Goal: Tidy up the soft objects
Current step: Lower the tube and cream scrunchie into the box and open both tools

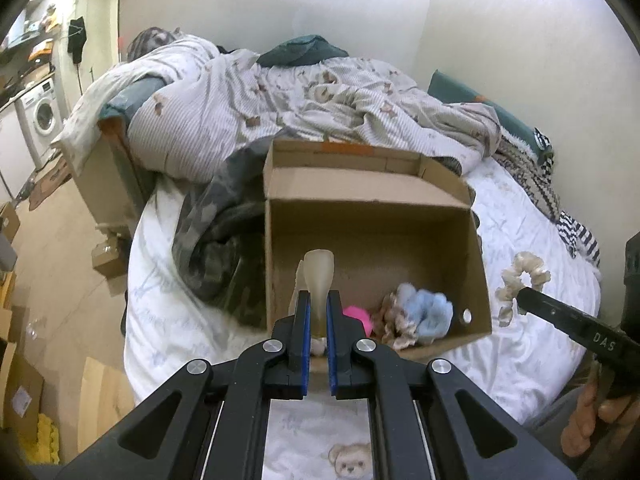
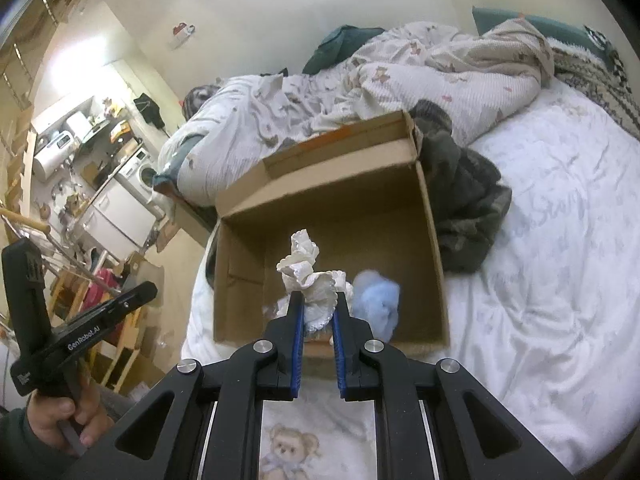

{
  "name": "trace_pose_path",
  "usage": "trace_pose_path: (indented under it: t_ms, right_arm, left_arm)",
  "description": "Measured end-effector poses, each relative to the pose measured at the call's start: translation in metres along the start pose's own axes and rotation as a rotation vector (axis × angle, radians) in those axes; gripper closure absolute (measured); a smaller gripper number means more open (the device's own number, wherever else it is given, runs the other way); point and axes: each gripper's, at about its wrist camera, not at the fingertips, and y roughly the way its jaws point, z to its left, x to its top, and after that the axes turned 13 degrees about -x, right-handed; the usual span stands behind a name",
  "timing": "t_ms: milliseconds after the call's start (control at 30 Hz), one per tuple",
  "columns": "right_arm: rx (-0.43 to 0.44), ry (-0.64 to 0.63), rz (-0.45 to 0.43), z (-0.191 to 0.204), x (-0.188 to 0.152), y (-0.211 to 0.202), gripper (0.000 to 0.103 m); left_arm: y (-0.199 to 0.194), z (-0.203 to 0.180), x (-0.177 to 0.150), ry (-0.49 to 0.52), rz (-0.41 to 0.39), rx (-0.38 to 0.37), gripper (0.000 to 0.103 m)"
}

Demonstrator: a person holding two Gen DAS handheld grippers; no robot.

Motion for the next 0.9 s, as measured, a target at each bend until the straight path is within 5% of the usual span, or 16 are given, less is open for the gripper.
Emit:
trace_pose_path:
  t_ms: [333, 900]
  right_arm:
    - [-0.004, -0.015, -0.011, -0.002, 0.02, 0.028, 0.088]
    - [-0.016, 0.038, 0.11, -0.008, 0.003, 0.079, 0.088]
  left_arm:
    - [0.041, 0.0, 0.02, 0.026, 0.011, -0.016, 0.096]
    - [0.103, 0.012, -0.005, -0.025, 0.081, -0.051, 0.096]
